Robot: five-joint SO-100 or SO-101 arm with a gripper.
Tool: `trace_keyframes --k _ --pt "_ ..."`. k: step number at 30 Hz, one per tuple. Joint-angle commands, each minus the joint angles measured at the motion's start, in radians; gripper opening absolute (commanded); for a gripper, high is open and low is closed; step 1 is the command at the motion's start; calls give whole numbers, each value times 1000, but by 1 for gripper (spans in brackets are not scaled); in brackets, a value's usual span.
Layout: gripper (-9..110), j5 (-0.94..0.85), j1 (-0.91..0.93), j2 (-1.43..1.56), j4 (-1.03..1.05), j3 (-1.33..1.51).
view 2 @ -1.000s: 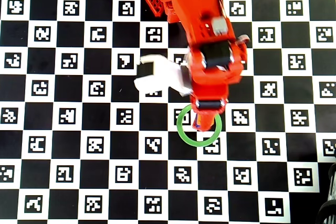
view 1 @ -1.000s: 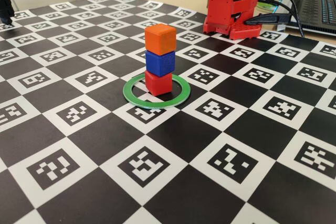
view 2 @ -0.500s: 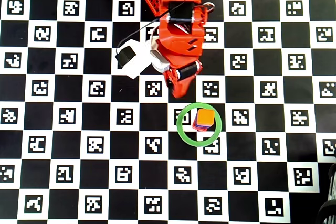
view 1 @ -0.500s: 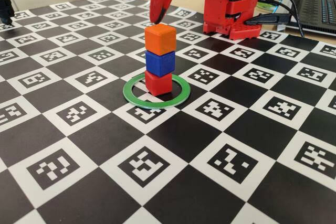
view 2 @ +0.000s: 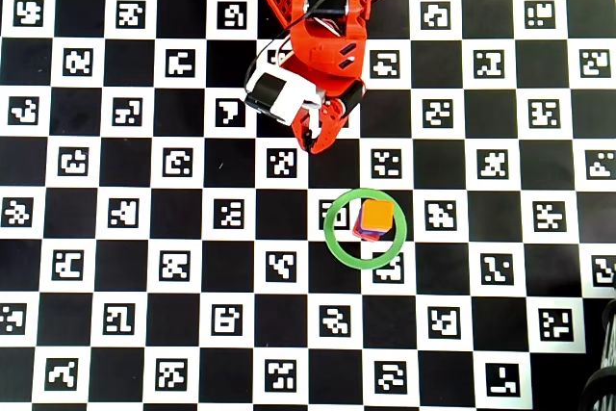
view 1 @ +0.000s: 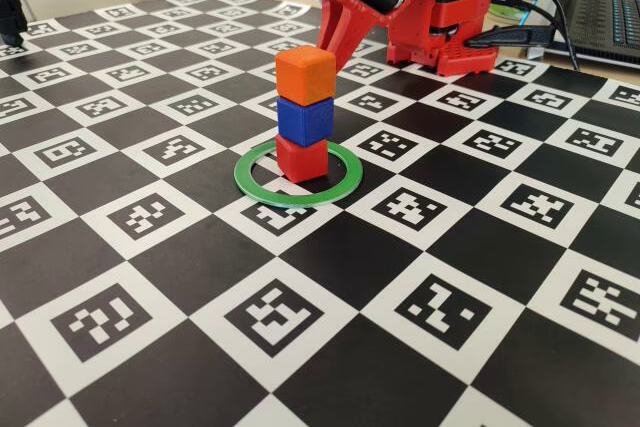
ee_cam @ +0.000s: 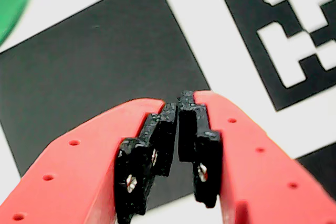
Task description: Grab the red cube then put it in the green circle then put the blue cube on top and finally the orange cube on top
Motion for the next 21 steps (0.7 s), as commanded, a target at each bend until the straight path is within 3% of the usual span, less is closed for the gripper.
trace_keyframes --k 1,6,9,21 --pt "-6 -67 -20 126 149 40" --pt "-6 -304 -43 213 391 40" --pt "-6 -348 -46 213 494 40" --pt "-6 -362 -44 213 497 40"
